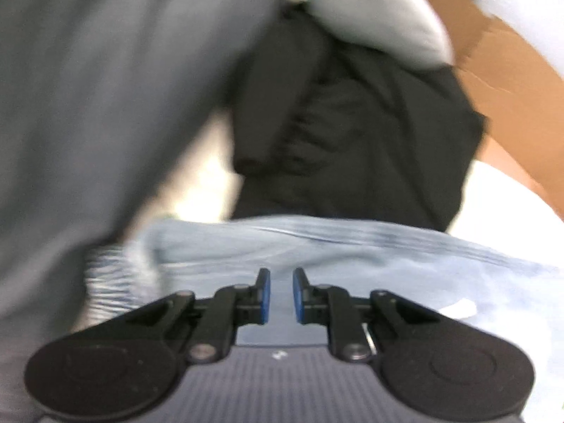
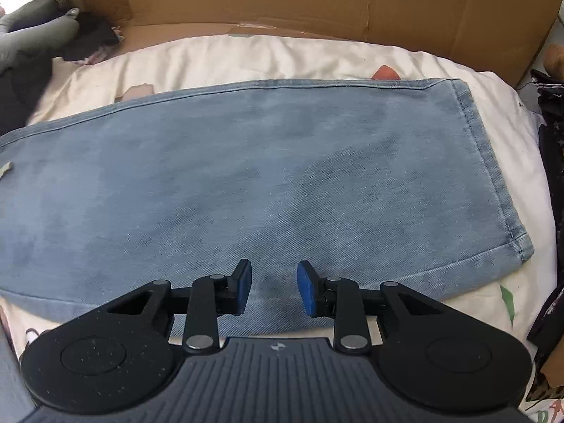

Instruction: Fold clothes

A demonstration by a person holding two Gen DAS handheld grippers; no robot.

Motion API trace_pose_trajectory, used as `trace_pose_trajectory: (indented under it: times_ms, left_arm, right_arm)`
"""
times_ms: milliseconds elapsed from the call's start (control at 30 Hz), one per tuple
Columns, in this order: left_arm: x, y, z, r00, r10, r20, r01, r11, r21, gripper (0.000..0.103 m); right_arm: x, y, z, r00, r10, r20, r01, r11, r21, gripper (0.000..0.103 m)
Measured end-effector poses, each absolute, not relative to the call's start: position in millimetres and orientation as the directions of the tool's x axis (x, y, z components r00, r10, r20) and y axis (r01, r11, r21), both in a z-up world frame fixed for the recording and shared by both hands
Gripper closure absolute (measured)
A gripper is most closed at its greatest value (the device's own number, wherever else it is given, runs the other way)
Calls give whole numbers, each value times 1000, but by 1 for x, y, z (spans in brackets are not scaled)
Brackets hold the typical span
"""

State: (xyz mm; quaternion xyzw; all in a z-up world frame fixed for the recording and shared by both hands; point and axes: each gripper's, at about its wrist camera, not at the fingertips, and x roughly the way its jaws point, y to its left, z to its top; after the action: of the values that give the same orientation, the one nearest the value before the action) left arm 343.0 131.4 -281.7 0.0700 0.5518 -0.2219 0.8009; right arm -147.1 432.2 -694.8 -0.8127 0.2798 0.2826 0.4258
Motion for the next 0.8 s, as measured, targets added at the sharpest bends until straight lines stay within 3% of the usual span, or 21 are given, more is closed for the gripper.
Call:
trace_pose_trajectory:
  times_ms: [200,467,800]
  left_arm:
    - [329,89,-306,242,-310,-920,495,854,-158,84]
    - [348,66,-328,322,-258,-911,418,902,-108,84]
    - [358,47,-329,390,-202,-899,341,938,-63,96]
  right_arm:
    - [-139,426,-691,683,-211,-700,-689,-505,-520,68]
    - [-126,426,-699,681,-212,-700,-683,-528,-505,68]
    - [-130,430,-701,667,-176,-724,-684,-528,-503,67]
